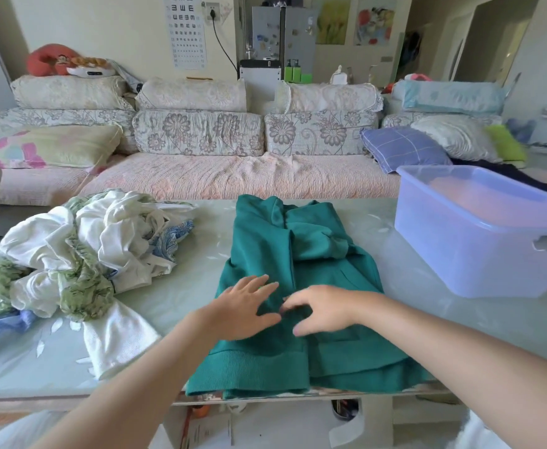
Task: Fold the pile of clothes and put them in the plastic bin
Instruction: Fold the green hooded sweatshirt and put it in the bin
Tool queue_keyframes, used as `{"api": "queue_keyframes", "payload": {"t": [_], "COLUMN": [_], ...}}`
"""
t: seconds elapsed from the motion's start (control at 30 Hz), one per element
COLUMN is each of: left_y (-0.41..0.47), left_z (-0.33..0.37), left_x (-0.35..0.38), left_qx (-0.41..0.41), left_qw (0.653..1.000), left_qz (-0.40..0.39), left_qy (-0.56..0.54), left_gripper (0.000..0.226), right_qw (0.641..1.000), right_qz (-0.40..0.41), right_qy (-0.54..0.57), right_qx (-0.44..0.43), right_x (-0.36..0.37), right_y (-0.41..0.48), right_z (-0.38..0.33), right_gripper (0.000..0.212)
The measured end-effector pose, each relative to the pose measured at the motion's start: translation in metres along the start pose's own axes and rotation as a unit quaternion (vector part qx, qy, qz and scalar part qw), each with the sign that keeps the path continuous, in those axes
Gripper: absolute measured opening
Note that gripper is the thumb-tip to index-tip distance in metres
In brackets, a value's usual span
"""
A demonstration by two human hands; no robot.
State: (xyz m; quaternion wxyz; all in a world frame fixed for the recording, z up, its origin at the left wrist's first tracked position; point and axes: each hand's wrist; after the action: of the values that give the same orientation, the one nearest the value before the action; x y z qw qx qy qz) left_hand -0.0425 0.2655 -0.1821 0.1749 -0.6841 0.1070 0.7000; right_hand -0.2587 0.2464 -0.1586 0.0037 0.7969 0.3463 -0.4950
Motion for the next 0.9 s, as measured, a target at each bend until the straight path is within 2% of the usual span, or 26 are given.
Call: {"api": "queue_keyframes", "payload": {"t": [0.07, 0.1, 0.13, 0.2, 0.27, 0.3, 0.33, 0.4, 0.47, 0.53, 0.6, 0.67, 0.77, 0.83, 0.9], "left_y": [0.007, 0.012, 0.018, 0.029, 0.041, 0.046, 0.049, 0.054, 0.059, 0.065, 0.069, 0.07, 0.068, 0.07, 0.072], "left_z": [0.011, 0.014, 0.017, 0.024, 0.032, 0.036, 0.04, 0.048, 0.054, 0.057, 0.057, 0.057, 0.054, 0.047, 0.039], "left_x": [0.006, 0.005, 0.001, -0.009, -0.013, -0.011, -0.008, 0.005, 0.018, 0.026, 0.027, 0.025, 0.019, 0.012, 0.0], "left_qx": [-0.017, -0.025, -0.029, -0.025, -0.014, -0.003, 0.008, 0.018, 0.014, 0.005, 0.003, 0.007, 0.016, 0.013, -0.013], "left_qw": [0.994, 0.99, 0.989, 0.992, 0.99, 0.991, 0.994, 0.999, 0.996, 0.994, 0.995, 0.995, 0.997, 0.995, 0.978], "left_qz": [-0.1, -0.115, -0.1, 0.001, 0.101, 0.11, 0.092, 0.006, -0.073, -0.093, -0.096, -0.089, -0.077, -0.056, -0.021], "left_qy": [0.049, 0.075, 0.101, 0.127, 0.101, 0.079, 0.059, 0.043, 0.056, 0.054, 0.036, 0.033, 0.005, -0.081, -0.209], "left_gripper": [0.08, 0.082, 0.08, 0.064, 0.055, 0.058, 0.064, 0.078, 0.094, 0.111, 0.115, 0.108, 0.101, 0.091, 0.077], "right_qw": [0.99, 0.984, 0.98, 0.973, 0.962, 0.957, 0.951, 0.939, 0.933, 0.929, 0.911, 0.903, 0.914, 0.923, 0.924], "right_qz": [0.113, 0.156, 0.182, 0.188, 0.172, 0.171, 0.176, 0.177, 0.155, 0.144, 0.152, 0.141, 0.146, 0.178, 0.21], "right_qy": [0.08, 0.083, 0.055, -0.022, -0.046, -0.045, -0.043, -0.043, -0.039, 0.039, 0.139, 0.209, 0.262, 0.266, 0.283], "right_qx": [0.009, 0.031, 0.058, 0.132, 0.205, 0.231, 0.251, 0.292, 0.323, 0.34, 0.357, 0.347, 0.272, 0.216, 0.15], "right_x": [-0.013, -0.019, -0.024, -0.029, -0.03, -0.031, -0.031, -0.033, -0.035, -0.035, -0.034, -0.033, -0.035, -0.04, -0.045], "right_y": [-0.003, -0.007, -0.01, -0.02, -0.027, -0.031, -0.034, -0.04, -0.047, -0.049, -0.048, -0.045, -0.043, -0.044, -0.046], "right_z": [0.014, 0.023, 0.034, 0.057, 0.076, 0.081, 0.083, 0.083, 0.083, 0.09, 0.094, 0.097, 0.088, 0.075, 0.056], "right_gripper": [0.039, 0.034, 0.033, 0.042, 0.051, 0.051, 0.051, 0.055, 0.051, 0.041, 0.036, 0.038, 0.039, 0.025, 0.016]}}
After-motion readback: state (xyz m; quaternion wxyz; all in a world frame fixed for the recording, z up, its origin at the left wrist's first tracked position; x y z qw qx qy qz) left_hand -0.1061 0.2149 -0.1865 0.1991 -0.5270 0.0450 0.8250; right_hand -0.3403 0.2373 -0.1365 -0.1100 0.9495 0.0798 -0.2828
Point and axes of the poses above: each hand's wrist, its own y-axis towards the middle knuckle, its own x-axis out of the palm, z = x × y, and after that the axes turned 9 degrees about y, right-handed
